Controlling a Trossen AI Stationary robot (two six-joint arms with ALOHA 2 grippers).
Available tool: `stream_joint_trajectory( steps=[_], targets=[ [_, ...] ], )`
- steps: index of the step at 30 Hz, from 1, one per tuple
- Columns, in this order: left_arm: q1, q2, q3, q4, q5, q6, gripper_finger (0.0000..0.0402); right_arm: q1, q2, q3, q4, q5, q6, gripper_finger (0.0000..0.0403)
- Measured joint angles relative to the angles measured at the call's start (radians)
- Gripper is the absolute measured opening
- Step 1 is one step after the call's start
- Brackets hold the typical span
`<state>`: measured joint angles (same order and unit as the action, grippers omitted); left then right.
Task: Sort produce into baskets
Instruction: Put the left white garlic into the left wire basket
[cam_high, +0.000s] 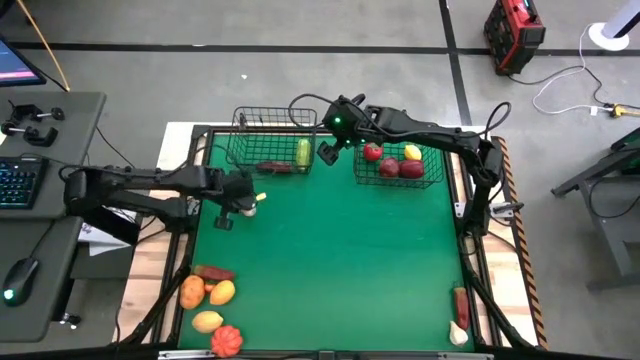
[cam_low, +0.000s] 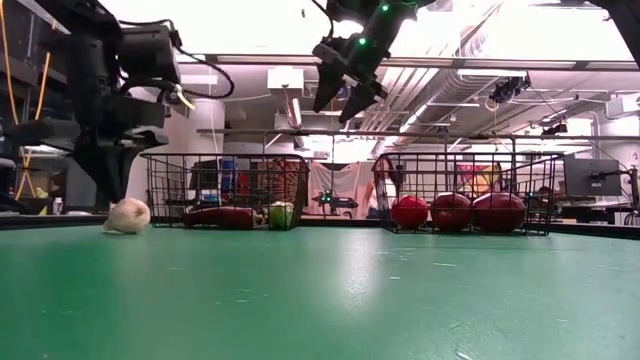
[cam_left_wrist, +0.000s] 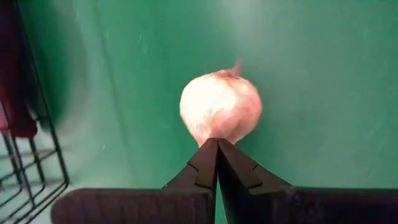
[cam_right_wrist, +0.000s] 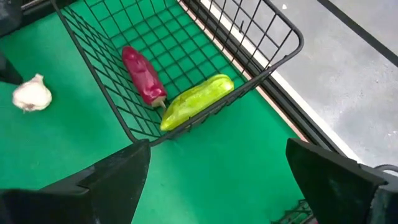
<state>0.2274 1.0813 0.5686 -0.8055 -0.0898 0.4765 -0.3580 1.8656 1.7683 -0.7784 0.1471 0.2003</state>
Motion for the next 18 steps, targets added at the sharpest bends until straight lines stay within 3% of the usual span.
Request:
stream_joint_trajectory(
  steps=[10, 18],
  targets=[
    [-0.190, 0.050, 0.000, 0.073, -0.033, -0.074, 0.0000, -0.003, -0.086, 0.000, -0.054, 0.008, -0.025, 0.0369],
    [-0.215, 0.122, 0.084, 0.065, -0.070, -0.129, 0.0000, -0.004, -0.171, 0.000, -0.070, 0.021, -0.024, 0.0369]
  ],
)
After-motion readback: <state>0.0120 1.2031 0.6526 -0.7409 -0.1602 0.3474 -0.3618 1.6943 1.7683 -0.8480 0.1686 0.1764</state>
